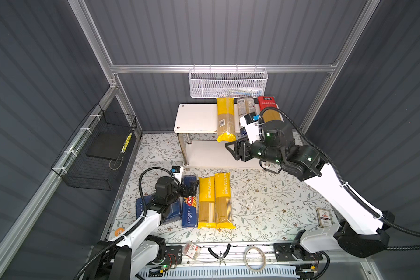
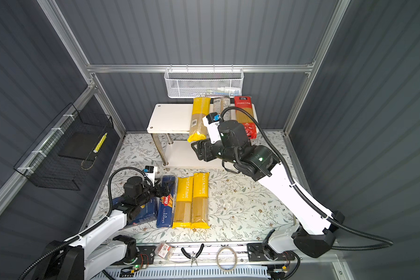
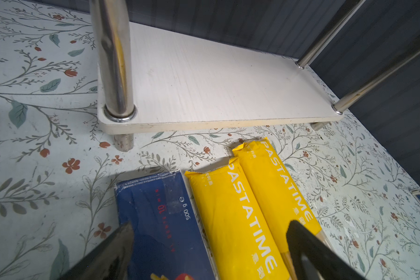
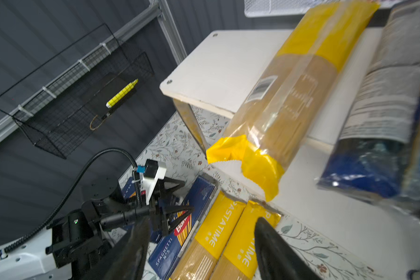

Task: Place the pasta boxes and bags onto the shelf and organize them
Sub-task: 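Lower the yellow bag onto the top shelf and open the right gripper, then withdraw the right gripper from the shelf down toward the remaining yellow bags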

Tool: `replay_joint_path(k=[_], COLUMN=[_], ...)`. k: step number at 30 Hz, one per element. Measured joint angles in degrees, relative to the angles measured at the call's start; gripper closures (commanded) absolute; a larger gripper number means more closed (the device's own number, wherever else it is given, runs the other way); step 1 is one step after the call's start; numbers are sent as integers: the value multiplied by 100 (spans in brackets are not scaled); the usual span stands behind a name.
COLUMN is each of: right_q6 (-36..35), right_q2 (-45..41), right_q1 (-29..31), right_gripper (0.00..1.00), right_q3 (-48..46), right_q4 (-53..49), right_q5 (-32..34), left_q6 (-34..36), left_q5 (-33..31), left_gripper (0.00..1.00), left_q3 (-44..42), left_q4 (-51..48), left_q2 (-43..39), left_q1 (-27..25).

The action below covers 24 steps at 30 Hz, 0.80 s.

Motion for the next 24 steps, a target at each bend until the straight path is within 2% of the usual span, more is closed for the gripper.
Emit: replay_joint_path(k=[6,10,18,24], right_q6=[146,271,315,267], right_q2=[24,24,186,295], right_q1=[20,72,227,225], right_gripper=[29,25,24,23], right_q3=[-428,-579,-603,-603], right_q4=[9,216,461,623], right_q5=[-348,-409,-496,-326], left_q6=[0,22,256,424], left_q5=[-17,-184,-1373,-2090], left_gripper=[1,1,1,1], left_q3=[-31,-92,-85,-85], left_q4=[-66,-245,-1176,-1222], left_q2=[-177,-678,-2197,-2020], left_q1=[0,0,0,0])
